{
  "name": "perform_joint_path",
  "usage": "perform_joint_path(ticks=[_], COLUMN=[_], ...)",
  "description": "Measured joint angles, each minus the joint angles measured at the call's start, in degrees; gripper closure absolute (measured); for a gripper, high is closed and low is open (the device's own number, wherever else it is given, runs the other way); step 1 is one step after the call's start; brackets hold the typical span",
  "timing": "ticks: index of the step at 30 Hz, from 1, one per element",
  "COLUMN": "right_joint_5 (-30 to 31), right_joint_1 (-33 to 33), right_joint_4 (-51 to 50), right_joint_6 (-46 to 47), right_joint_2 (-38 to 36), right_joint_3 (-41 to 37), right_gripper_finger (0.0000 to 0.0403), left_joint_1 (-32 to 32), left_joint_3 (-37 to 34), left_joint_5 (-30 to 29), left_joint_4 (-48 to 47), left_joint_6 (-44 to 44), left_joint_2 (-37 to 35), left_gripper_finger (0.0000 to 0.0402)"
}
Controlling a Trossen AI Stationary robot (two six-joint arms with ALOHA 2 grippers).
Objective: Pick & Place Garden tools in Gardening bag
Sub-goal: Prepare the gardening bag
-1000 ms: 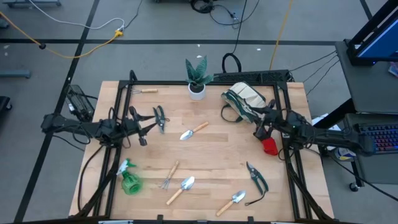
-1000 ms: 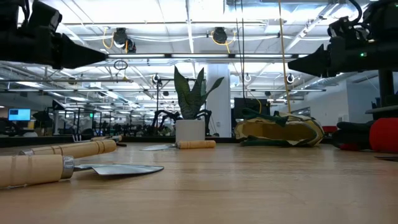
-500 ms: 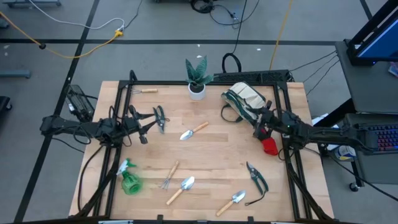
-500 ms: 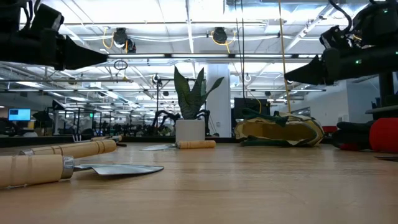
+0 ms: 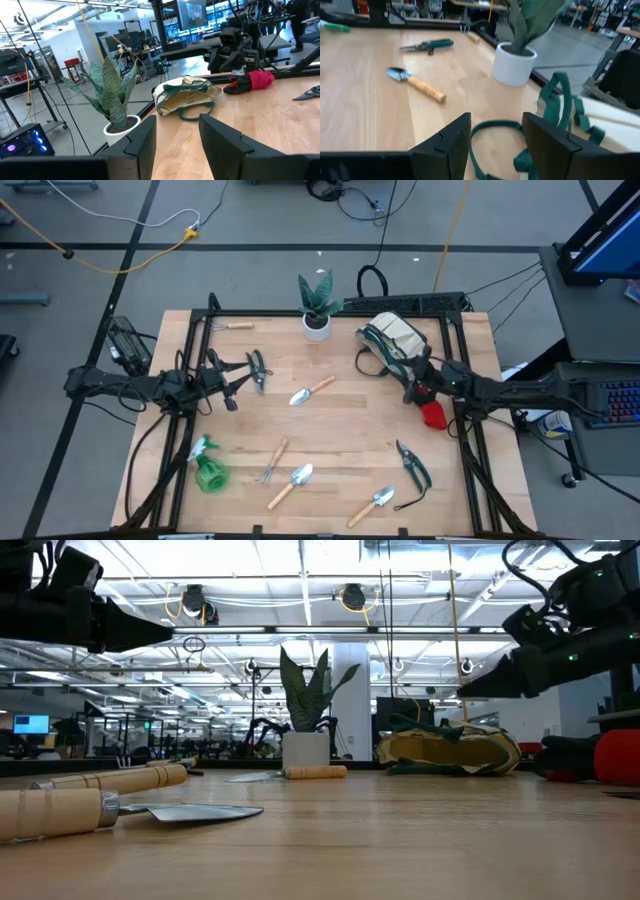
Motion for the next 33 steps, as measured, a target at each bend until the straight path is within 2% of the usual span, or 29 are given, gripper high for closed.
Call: perform_joint_path(ticks=[4, 12, 33], right_joint_5=[0.37, 5.62, 8.53], right_joint_1=[0.00, -0.15, -1.90], right_joint_4=[-0.01, 0.00, -0.02], right_joint_6=[0.62, 0.76, 3.01], right_joint_2=[1.99, 4.13, 12.56], right_joint_3=[0.00, 0.00, 0.00], right_gripper_finger=[0.0227, 0.0226, 0.0226], left_joint_1=[0.00, 0.00, 0.00], left_joint_3=[0.00, 0.00, 0.00], left_joint_5=[0.02, 0.02, -0.02], left_joint_4=[0.00, 0.00, 0.28], left_joint_6=[0.00, 0.04, 0.57], left_joint_2=[0.00, 0.00, -0.01], left_gripper_finger=[0.0247, 0.0247, 0.0247])
